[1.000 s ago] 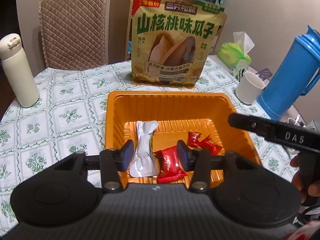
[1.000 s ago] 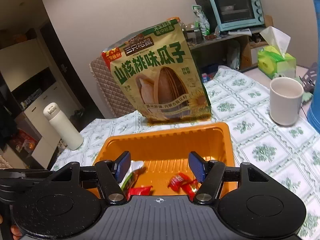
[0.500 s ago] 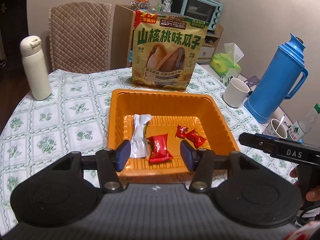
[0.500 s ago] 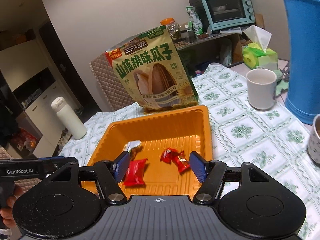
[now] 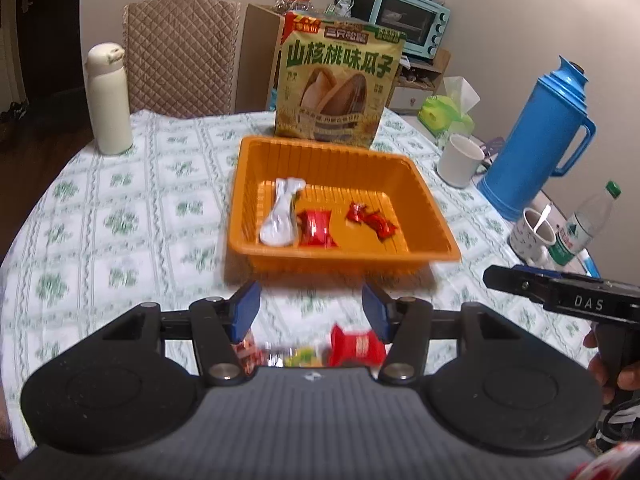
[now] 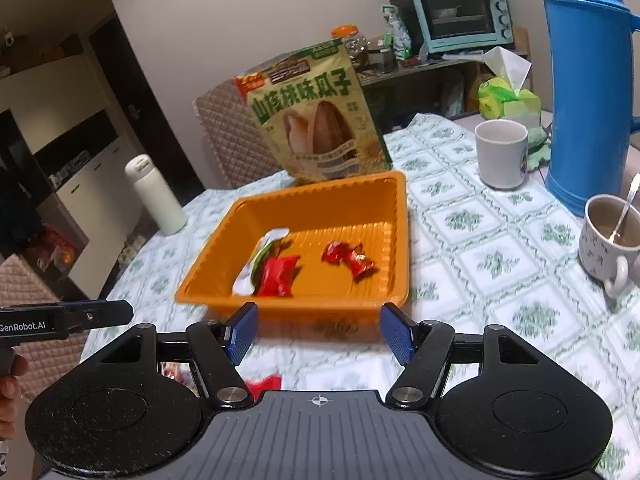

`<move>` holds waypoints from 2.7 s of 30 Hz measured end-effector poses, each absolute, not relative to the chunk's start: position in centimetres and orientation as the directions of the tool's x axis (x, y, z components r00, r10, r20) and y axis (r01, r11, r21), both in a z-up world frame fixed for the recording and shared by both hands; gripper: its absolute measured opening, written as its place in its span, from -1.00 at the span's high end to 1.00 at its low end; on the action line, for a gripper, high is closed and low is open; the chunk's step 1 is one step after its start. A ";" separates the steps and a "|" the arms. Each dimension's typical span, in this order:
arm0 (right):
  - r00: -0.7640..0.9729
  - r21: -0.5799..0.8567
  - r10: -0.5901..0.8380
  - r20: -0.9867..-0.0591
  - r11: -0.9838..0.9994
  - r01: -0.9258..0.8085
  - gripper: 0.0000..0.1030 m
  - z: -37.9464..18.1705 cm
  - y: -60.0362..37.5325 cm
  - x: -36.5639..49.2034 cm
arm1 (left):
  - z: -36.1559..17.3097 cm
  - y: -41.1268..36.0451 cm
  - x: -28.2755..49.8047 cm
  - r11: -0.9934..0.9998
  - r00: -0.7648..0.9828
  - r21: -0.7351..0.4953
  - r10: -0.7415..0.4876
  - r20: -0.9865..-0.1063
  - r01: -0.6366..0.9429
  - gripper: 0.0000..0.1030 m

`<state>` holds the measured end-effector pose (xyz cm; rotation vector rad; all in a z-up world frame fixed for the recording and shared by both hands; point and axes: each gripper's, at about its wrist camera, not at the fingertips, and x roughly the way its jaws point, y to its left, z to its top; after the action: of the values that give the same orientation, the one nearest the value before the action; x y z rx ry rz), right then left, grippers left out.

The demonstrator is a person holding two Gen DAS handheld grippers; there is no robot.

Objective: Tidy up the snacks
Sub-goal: 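Move both open grippers away from the tray toward the remaining snacks, then grasp the green-wrapped candy with the left gripper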

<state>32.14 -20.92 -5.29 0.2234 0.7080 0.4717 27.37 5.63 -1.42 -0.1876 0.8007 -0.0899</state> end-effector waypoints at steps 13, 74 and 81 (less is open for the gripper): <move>0.611 0.337 0.517 -0.600 0.856 -0.392 -0.30 -6.0 -20.2 26.8 | -3.1 5.1 20.8 0.984 0.662 -0.173 -0.101 -0.742 -0.043 -0.05; 0.443 0.343 0.475 -0.760 0.873 -0.346 -0.30 -12.5 -17.9 24.2 | -13.8 6.8 19.5 0.985 0.575 0.152 0.078 -0.815 0.081 -0.06; 0.443 0.345 0.466 -0.766 0.879 -0.328 -0.30 -12.7 -18.0 24.5 | -13.9 6.5 20.8 0.980 0.587 0.161 0.061 -0.807 0.119 -0.06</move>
<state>24.53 -17.95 -12.74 0.1538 0.9972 0.4949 20.85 6.50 -13.91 0.2069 0.9443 -0.0339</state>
